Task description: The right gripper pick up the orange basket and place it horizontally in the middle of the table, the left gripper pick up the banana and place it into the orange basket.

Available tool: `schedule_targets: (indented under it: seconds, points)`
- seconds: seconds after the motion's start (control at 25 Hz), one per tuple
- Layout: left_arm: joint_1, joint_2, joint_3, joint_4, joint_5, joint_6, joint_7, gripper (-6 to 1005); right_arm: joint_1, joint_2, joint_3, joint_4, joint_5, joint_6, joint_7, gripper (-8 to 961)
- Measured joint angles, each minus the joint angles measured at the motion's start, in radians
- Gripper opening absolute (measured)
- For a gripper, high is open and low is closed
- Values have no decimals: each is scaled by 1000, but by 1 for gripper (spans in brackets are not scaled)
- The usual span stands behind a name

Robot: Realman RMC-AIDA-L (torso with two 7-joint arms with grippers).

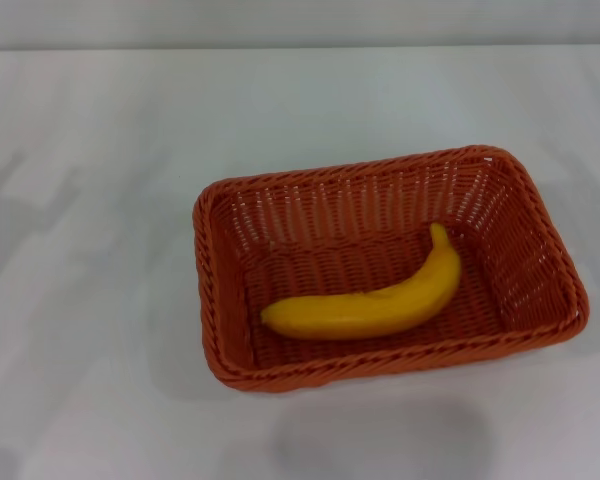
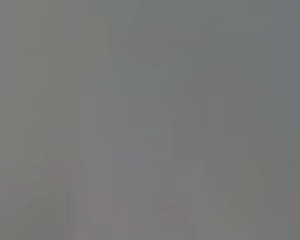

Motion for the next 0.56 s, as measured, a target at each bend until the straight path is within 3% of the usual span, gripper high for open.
schedule_targets:
  seconds: [0.24, 0.56]
  points:
    - [116, -1, -1, 245, -170, -41, 298, 889, 25, 5, -1, 56, 38, 7, -86, 693]
    - [103, -2, -12, 336, -256, -98, 399, 889, 66, 6, -1, 90, 79, 29, -218, 693]
